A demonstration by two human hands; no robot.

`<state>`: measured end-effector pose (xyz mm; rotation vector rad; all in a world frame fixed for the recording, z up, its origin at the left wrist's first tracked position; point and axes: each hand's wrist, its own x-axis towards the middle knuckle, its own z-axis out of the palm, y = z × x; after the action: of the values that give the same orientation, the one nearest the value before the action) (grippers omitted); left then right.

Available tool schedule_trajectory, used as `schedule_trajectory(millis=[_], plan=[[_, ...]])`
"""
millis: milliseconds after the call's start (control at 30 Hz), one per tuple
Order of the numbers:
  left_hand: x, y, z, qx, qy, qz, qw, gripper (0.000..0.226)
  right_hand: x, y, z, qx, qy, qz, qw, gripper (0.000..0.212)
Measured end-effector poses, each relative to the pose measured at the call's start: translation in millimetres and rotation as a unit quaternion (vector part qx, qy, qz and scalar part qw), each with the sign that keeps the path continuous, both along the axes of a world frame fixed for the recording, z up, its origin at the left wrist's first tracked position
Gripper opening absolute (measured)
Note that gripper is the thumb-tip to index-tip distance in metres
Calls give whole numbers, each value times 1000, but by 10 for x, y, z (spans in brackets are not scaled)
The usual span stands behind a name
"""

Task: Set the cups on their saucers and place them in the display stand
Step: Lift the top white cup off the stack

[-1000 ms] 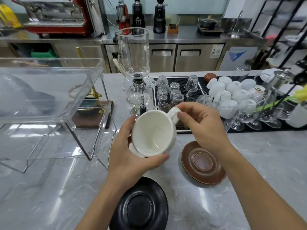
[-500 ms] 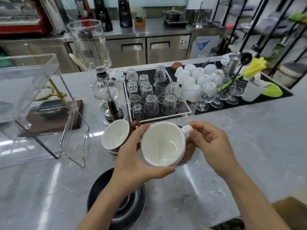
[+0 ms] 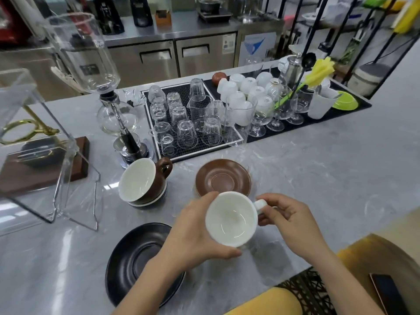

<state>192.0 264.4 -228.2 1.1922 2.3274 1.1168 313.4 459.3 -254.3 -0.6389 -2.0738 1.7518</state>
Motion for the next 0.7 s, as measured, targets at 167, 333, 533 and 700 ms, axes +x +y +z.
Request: schedule_trajectory(millis=[167, 333, 533, 700], plan=[[51, 9, -194, -33, -7, -21, 999, 86, 140, -7, -179, 7, -41, -8, 999, 19], [72, 26, -303, -60, 4, -30, 998, 96, 197, -26, -264, -12, -53, -17, 998, 18], [73, 18, -342, -84, -4, -31, 996, 93, 217, -52, -301, -20, -64, -17, 998, 18], [94, 23, -335, -86, -16, -27, 996, 91, 239, -42, -321, -14, -76, -15, 997, 19]])
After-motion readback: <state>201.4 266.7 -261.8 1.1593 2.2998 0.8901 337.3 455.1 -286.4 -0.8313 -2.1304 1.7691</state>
